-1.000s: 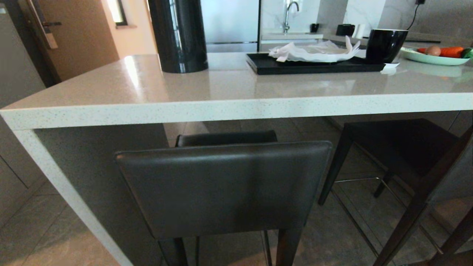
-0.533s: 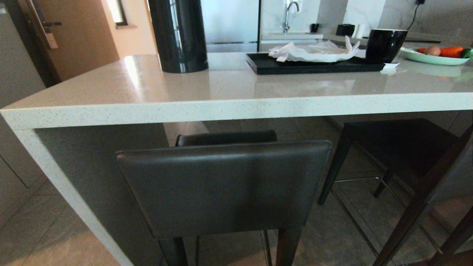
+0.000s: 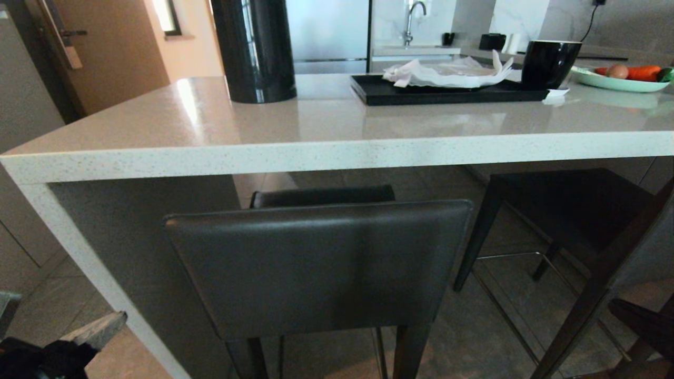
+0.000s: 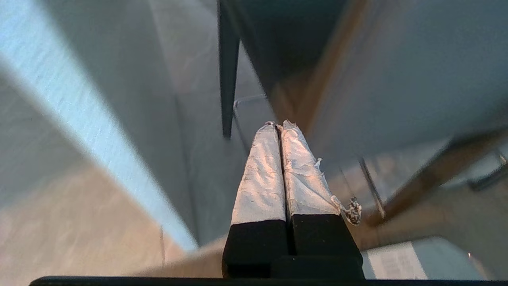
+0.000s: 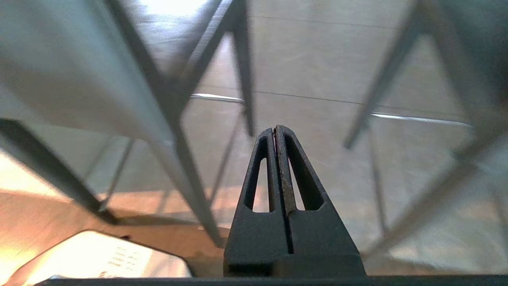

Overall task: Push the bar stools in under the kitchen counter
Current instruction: Pull the gray chair out from under the dining table

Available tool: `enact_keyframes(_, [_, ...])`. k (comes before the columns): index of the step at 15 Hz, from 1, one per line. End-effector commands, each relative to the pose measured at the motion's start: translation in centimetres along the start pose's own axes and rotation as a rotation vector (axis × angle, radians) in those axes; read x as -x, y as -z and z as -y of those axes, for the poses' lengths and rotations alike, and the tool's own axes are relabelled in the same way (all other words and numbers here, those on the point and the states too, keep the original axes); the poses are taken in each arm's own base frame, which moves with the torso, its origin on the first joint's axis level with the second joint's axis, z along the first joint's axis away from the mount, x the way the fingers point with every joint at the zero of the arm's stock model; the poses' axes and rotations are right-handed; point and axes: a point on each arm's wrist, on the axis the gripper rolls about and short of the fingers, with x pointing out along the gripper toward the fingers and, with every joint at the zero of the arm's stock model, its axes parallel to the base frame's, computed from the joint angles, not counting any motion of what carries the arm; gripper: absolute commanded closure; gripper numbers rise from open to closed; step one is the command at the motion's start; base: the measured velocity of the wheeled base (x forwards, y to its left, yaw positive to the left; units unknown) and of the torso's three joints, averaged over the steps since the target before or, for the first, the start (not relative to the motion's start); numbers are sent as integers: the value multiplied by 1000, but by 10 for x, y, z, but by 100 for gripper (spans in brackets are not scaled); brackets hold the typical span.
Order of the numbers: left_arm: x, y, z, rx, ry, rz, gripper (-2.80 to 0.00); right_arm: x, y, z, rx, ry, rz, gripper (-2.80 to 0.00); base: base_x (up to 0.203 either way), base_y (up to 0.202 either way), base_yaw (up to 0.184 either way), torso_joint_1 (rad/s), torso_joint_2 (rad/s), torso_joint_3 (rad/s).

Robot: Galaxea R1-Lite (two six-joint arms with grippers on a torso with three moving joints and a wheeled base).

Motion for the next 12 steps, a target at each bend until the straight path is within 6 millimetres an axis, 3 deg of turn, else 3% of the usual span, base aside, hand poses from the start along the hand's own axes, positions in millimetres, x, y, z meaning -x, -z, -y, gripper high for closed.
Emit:
enact_keyframes(1, [-38, -3, -6, 8, 8, 10, 0, -29, 2, -2, -7, -69, -58, 0, 0, 0, 0, 0, 0, 0])
enact_keyframes(4, [-40, 0, -8, 75, 46, 30, 0, -37, 1, -5, -21, -102, -58, 0, 0, 0, 0, 0, 0, 0])
enact_keyframes(5, [-41, 2, -9, 82, 43, 17, -280, -38, 1, -5, -37, -100, -65, -280, 0, 0, 0, 0, 0, 0])
enact_keyframes(10, [-45, -6, -10, 78, 55, 54, -280, -40, -10, -4, -69, -96, -27, -280, 0, 0, 0, 0, 0, 0])
enact_keyframes(12, [-38, -3, -21, 101, 53, 53, -280, -38, -11, -4, -66, -131, -18, -280, 0, 0, 0, 0, 0, 0])
